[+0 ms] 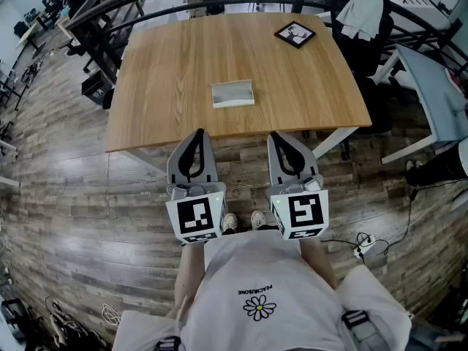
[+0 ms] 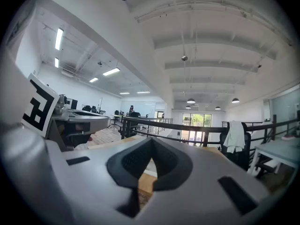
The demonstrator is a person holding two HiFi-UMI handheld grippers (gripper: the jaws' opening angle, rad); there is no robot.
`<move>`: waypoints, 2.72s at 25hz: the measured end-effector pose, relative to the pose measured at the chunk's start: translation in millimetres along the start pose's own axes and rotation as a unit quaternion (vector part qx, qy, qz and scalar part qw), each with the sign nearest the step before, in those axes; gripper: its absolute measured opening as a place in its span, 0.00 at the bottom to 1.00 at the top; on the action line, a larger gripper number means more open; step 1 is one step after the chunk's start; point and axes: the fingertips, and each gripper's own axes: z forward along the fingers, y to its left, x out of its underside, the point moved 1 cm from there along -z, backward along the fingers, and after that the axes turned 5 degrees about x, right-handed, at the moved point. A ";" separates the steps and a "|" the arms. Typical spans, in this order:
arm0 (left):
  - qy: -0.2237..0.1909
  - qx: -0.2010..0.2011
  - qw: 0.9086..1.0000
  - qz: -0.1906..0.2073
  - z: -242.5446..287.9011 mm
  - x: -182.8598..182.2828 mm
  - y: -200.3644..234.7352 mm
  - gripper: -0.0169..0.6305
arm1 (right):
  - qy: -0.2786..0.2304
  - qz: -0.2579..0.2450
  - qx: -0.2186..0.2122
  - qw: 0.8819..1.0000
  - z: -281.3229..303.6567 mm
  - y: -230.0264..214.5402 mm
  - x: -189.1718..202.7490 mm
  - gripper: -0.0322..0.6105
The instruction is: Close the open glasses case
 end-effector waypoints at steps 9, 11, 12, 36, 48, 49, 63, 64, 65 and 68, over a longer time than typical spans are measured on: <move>0.000 -0.007 1.000 0.004 9.9 -3.1 3.2 0.05 | -0.007 -0.008 -0.009 1.000 10.2 -5.3 -5.1 0.06; 0.003 -0.012 1.000 0.002 12.6 -0.7 4.7 0.05 | -0.005 -0.001 -0.012 1.000 12.9 -7.8 -1.9 0.06; 0.006 -0.014 1.000 0.000 12.6 1.8 4.5 0.05 | -0.002 0.005 -0.014 1.000 13.0 -8.6 1.4 0.06; 0.028 -0.095 0.995 0.001 10.5 11.6 -24.3 0.05 | 0.028 0.115 -0.127 0.985 14.0 -42.3 36.3 0.06; 0.016 -0.042 0.999 0.016 67.4 19.3 -19.4 0.05 | 0.002 0.103 -0.100 0.990 38.6 -61.1 23.7 0.06; 0.016 -0.040 0.999 0.015 74.4 22.1 -15.3 0.05 | 0.005 0.101 -0.094 0.990 44.3 -62.6 26.1 0.06; -0.012 0.008 1.000 -0.016 210.6 33.4 85.9 0.05 | -0.001 0.072 -0.029 0.997 195.3 -67.0 6.4 0.06; -0.016 0.015 1.000 -0.015 220.9 31.6 92.4 0.05 | 0.000 0.069 -0.024 0.997 208.0 -66.5 4.7 0.06; -0.020 0.022 1.000 -0.006 230.6 29.7 98.0 0.05 | 0.001 0.066 -0.023 0.998 220.6 -64.8 3.6 0.06; -0.013 0.046 0.997 0.053 252.5 33.4 109.8 0.05 | 0.011 0.060 -0.027 0.998 253.4 -55.9 5.0 0.06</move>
